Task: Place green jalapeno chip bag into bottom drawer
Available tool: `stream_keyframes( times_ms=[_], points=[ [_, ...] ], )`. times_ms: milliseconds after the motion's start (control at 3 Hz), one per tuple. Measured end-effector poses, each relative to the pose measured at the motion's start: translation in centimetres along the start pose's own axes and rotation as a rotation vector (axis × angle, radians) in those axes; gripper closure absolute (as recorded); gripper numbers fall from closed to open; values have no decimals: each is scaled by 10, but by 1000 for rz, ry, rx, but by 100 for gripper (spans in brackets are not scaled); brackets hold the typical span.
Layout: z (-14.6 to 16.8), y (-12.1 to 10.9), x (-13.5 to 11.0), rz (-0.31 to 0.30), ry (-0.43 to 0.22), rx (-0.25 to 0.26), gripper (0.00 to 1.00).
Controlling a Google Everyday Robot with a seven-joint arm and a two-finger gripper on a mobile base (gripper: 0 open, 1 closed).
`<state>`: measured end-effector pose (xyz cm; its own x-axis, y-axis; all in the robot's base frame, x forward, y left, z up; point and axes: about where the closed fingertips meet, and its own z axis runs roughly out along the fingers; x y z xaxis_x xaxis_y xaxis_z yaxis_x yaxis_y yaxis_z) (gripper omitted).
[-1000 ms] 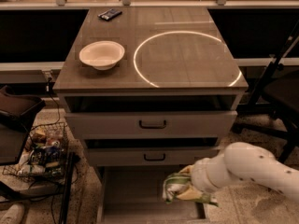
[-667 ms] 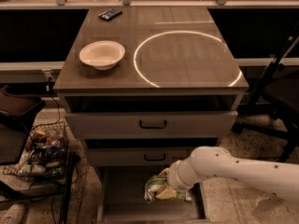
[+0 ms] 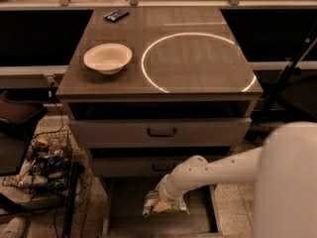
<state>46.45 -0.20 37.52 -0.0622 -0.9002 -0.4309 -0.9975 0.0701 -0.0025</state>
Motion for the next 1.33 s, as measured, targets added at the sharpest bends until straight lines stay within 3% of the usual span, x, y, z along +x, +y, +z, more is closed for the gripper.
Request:
stream_keyframes(
  times_ms=[333,667,1333],
  points=[
    [54,-9,-12,-35,70,-41,100],
    [112,-11,-26,-20,88,-122,100],
    [126,-21,-26,-19,81,-126,53]
  ],
)
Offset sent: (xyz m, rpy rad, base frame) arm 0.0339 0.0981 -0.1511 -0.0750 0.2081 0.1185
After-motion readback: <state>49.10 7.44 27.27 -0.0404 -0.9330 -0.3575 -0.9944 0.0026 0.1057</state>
